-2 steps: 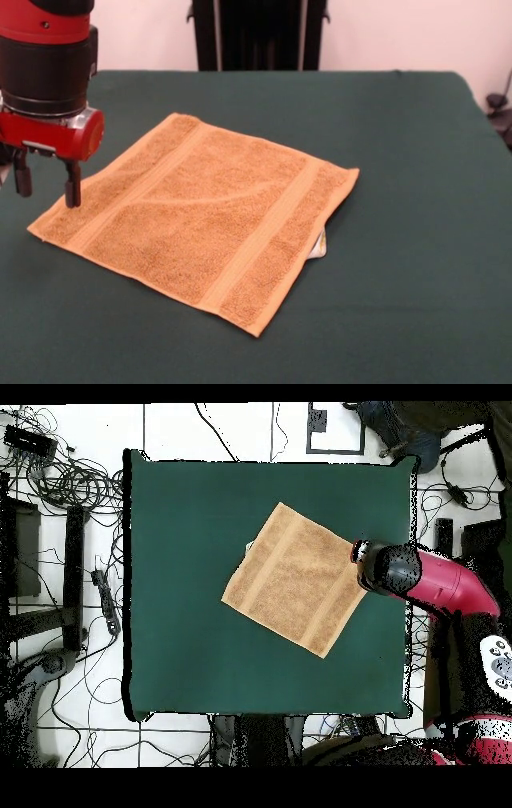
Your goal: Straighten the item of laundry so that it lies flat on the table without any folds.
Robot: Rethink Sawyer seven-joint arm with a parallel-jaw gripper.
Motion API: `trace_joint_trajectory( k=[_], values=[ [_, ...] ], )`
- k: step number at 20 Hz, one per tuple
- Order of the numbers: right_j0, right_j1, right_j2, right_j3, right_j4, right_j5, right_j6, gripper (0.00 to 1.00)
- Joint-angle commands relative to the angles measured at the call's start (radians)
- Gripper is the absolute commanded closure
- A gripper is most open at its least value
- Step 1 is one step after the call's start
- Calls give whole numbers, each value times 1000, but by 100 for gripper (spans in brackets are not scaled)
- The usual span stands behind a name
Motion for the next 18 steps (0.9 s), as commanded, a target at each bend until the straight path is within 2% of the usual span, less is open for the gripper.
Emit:
trace_joint_trajectory(
  k=[1,18],
  values=[
    [57,32,70,21,23,70,64,0],
    [59,25,65,15,27,99,62,0]
  ],
)
